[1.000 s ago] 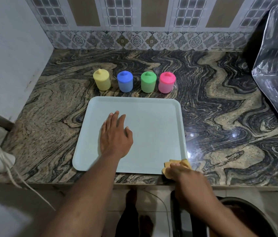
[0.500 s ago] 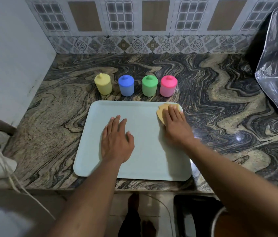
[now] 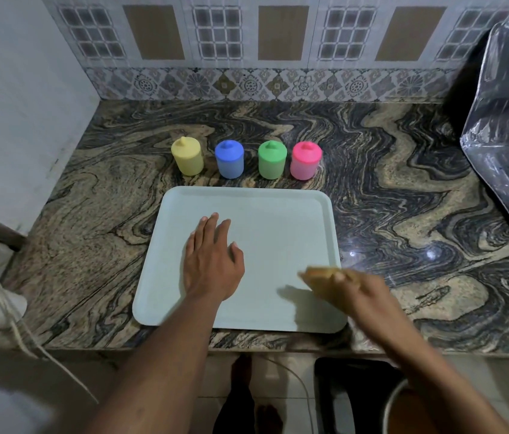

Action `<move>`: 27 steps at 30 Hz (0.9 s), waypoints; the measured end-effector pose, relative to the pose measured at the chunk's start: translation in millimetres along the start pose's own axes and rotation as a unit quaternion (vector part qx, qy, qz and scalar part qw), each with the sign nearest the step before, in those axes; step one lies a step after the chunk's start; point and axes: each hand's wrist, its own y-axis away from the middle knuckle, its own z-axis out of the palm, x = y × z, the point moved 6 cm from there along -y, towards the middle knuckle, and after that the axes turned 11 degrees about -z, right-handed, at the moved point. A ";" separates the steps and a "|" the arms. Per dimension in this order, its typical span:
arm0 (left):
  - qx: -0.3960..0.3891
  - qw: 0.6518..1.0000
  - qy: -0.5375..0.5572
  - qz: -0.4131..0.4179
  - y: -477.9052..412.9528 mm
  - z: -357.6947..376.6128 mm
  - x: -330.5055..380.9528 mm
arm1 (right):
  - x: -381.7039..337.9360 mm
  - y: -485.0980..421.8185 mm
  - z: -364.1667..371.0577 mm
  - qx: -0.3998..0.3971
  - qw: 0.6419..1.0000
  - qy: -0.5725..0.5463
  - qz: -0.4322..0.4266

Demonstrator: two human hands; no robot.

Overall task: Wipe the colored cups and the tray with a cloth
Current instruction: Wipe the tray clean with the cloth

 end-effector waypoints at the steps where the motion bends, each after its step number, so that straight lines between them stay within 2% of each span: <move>1: 0.000 1.000 0.000 0.000 0.2 0.3 -0.2 | -3.7 -13.1 -15.4 0.044 0.993 -0.101 0.033; 2: 0.001 1.000 0.001 -0.001 0.3 0.6 -0.3 | -7.0 -28.5 -32.2 0.091 0.985 -0.139 0.042; 3: 0.002 1.000 0.001 0.000 0.4 0.9 -0.4 | -11.4 -46.0 -49.0 0.132 0.986 -0.099 0.026; 4: 0.002 1.000 0.001 0.001 0.4 1.0 -0.4 | -14.8 -63.3 -64.3 0.162 0.987 -0.009 -0.004; 6: 0.001 1.000 0.001 0.002 -0.3 1.5 -0.9 | -15.2 -98.5 -77.4 0.174 0.967 0.184 -0.039; 8: 0.003 1.000 0.002 0.002 -0.1 2.0 -1.3 | -4.4 -128.4 -67.1 0.118 0.951 0.281 -0.047; 11: 0.006 1.000 0.004 0.001 0.2 1.7 -0.9 | 30.7 -149.7 -36.7 0.006 0.938 0.345 -0.041; 13: 0.006 1.000 0.002 0.000 -0.4 1.9 -1.1 | 53.4 -147.8 -21.6 -0.017 0.915 0.400 -0.058; 15: 0.005 1.000 0.006 0.000 -1.3 1.5 -0.3 | 61.6 -133.6 -13.6 0.011 0.905 0.418 -0.079; 20: 0.001 1.000 0.013 -0.002 -0.4 1.5 -0.7 | 55.3 -64.4 4.9 0.048 0.908 0.400 -0.112; 23: 0.003 1.000 0.013 -0.002 0.1 1.0 -0.4 | 55.0 -18.3 18.7 0.051 0.913 0.386 -0.123; 27: 0.000 1.000 0.016 -0.002 -0.5 1.0 -0.9 | 61.3 37.2 33.2 0.040 0.918 0.383 -0.095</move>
